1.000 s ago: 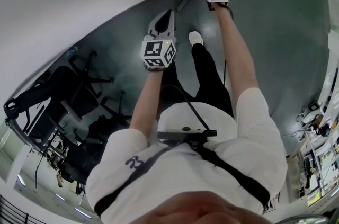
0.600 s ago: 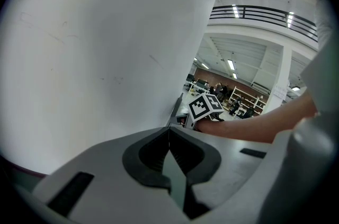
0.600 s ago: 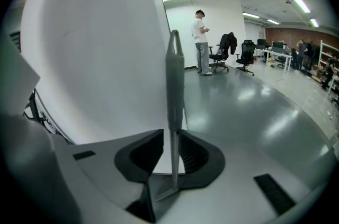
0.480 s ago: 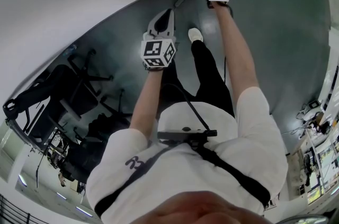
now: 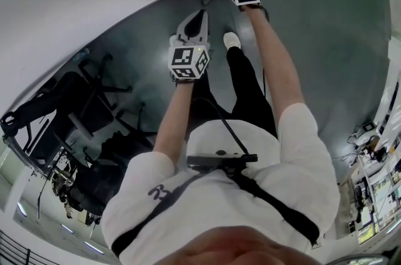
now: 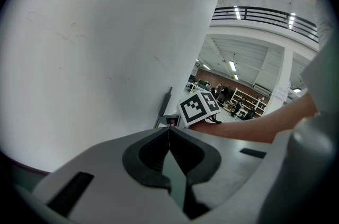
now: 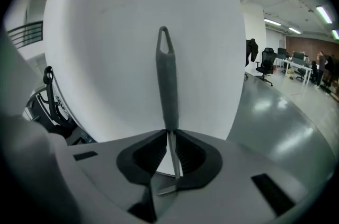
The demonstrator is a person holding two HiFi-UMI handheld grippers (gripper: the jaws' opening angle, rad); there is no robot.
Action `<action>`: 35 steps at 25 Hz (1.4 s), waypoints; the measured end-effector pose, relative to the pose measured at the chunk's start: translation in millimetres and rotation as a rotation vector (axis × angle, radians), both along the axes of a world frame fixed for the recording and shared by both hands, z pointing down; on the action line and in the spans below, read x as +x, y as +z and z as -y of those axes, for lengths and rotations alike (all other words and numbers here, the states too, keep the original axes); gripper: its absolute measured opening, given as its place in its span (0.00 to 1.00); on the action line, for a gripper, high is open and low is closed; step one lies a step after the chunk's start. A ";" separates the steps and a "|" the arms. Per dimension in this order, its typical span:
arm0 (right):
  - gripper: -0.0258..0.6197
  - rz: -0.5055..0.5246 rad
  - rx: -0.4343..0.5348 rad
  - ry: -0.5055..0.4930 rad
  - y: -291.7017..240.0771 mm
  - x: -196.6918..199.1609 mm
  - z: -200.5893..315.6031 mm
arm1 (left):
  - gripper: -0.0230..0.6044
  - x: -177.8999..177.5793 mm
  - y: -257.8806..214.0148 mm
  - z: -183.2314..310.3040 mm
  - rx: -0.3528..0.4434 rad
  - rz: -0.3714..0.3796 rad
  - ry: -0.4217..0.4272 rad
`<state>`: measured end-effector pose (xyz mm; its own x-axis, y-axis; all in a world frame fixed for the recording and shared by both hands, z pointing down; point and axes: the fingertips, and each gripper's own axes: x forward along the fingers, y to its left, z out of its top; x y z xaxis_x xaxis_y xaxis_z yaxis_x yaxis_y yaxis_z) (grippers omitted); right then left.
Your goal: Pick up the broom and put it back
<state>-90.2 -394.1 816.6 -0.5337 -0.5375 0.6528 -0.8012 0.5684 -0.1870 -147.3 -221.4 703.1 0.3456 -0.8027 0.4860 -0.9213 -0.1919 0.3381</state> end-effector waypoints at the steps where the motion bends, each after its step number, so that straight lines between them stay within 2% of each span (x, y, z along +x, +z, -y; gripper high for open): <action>1: 0.13 0.010 -0.014 0.000 1.7 0.2 -0.7 | 0.05 -3.2 -0.7 -1.2 0.001 0.000 -0.004; 6: 0.13 -0.013 -0.047 0.008 9.0 17.3 5.4 | 0.06 -13.4 0.6 -3.2 0.000 0.001 -0.023; 13: 0.13 -0.024 -0.059 0.061 12.7 37.6 3.4 | 0.05 -7.8 4.6 -10.3 -0.009 -0.001 -0.015; 25: 0.13 -0.008 -0.049 0.063 11.2 39.7 -5.5 | 0.05 -8.4 12.4 -13.3 -0.018 0.002 -0.010; 30: 0.13 0.025 -0.035 0.071 -4.5 44.9 -21.5 | 0.05 -1.8 6.5 -13.5 -0.010 -0.001 -0.003; 35: 0.13 0.083 -0.003 0.133 -45.6 62.0 -50.5 | 0.05 1.1 -12.9 -11.9 0.013 0.007 0.000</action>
<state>-28.2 -343.5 771.0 -0.5102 -0.6052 0.6111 -0.8512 0.4572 -0.2578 -146.1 -209.5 690.2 0.3422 -0.8091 0.4779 -0.9237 -0.1964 0.3289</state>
